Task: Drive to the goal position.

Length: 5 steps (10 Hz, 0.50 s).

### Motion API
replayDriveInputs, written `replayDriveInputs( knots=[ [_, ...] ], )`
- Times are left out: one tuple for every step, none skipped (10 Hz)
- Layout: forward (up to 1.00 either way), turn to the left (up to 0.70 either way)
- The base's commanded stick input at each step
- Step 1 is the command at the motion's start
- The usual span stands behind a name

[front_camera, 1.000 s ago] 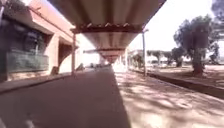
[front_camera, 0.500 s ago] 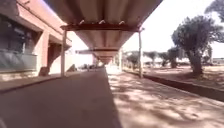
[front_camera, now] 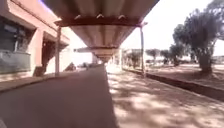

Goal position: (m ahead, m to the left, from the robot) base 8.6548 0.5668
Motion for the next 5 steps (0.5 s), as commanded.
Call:
replayDriveInputs(
  knots=[
    [0.85, 0.32],
    [0.85, 0.33],
    [0.85, 0.33],
    [0.85, 0.34],
    [0.85, 0.0]
  ],
)
